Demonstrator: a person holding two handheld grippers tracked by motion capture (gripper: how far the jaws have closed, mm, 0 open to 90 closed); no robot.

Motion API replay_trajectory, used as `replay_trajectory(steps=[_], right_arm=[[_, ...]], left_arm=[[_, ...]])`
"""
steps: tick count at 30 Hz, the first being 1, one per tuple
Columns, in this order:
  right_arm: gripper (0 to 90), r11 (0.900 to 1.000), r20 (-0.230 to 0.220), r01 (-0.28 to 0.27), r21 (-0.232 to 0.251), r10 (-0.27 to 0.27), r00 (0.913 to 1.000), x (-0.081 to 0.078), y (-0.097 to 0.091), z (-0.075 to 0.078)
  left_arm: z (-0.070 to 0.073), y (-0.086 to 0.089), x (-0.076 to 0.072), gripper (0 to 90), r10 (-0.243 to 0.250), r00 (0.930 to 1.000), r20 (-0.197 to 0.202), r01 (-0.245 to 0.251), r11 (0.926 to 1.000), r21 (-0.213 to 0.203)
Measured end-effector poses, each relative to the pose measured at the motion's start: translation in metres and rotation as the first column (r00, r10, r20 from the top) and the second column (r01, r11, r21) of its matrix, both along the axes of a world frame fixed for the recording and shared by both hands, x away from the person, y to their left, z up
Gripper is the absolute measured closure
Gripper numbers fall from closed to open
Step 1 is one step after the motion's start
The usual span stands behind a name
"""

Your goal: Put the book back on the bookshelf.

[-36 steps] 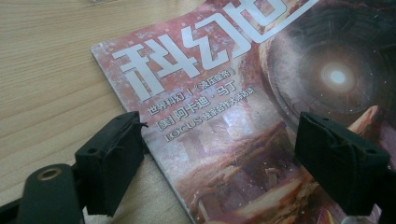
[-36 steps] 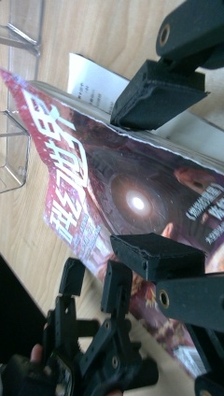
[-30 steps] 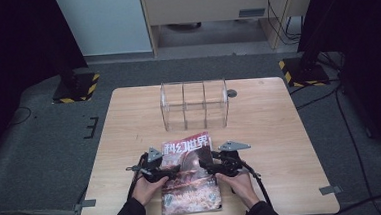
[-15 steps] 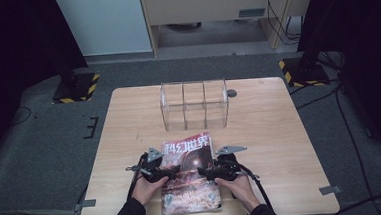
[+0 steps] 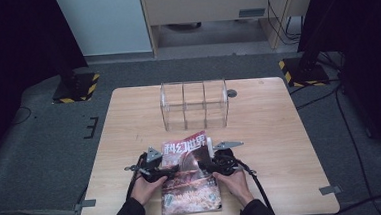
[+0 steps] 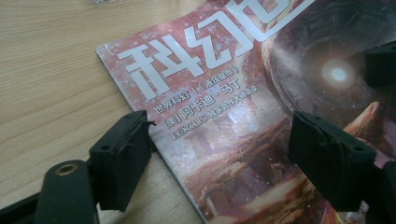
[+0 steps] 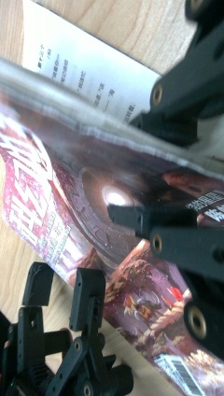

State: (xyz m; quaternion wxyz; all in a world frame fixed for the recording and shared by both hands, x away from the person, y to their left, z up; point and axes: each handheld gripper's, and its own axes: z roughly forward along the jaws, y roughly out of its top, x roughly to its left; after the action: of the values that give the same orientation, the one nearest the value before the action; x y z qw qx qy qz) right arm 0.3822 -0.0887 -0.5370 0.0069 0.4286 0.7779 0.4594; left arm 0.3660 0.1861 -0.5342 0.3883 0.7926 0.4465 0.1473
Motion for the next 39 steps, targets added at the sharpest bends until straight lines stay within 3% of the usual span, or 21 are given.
replay_trajectory(steps=[7, 12, 17, 19, 24, 31, 34, 39], right_arm=[[84.3, 0.9973, 0.023, -0.014, 0.072, 0.013, 0.9997, -0.003, -0.004, 0.006], [86.2, 0.9911, 0.048, -0.042, 0.127, 0.036, 0.9982, -0.005, -0.007, 0.012], [86.5, 0.984, 0.071, -0.059, 0.168, 0.048, 0.9963, -0.007, -0.01, 0.017], [86.5, 0.9826, 0.086, -0.061, 0.175, 0.047, 0.9952, -0.008, -0.011, 0.02], [86.6, 0.9783, 0.115, -0.069, 0.195, 0.047, 0.9922, -0.009, -0.018, 0.026], [86.6, 0.9739, 0.136, -0.098, 0.205, 0.071, 0.9882, -0.01, -0.021, 0.03], [86.5, 0.976, 0.127, -0.095, 0.196, 0.07, 0.9894, -0.009, -0.021, 0.027], [86.3, 0.9826, 0.102, -0.07, 0.172, 0.053, 0.9933, -0.007, -0.022, 0.022]], left_arm=[[0.006, 0.002, -0.002, 24.1, -0.009, 1.0, 0.004, 0.009, 0.999, -0.045], [0.009, 0.003, -0.004, 24.0, -0.015, 0.9999, 0.008, 0.015, 0.9982, -0.058], [0.013, 0.005, -0.005, 21.6, -0.015, 0.9996, 0.023, 0.017, 0.9948, -0.101], [0.015, 0.006, -0.006, 21.3, -0.016, 0.9994, 0.032, 0.019, 0.9927, -0.119], [0.013, 0.007, -0.005, 19.4, -0.015, 0.9998, 0.015, 0.016, 0.9949, -0.1], [0.008, 0.005, -0.002, 17.7, -0.056, 0.9982, -0.021, 0.053, 0.9884, -0.142], [0.006, 0.008, 0.0, 21.3, -0.062, 0.996, -0.065, 0.05, 0.9838, -0.172], [0.01, 0.013, -0.001, 32.6, -0.044, 0.9961, -0.077, 0.028, 0.9809, -0.193]])
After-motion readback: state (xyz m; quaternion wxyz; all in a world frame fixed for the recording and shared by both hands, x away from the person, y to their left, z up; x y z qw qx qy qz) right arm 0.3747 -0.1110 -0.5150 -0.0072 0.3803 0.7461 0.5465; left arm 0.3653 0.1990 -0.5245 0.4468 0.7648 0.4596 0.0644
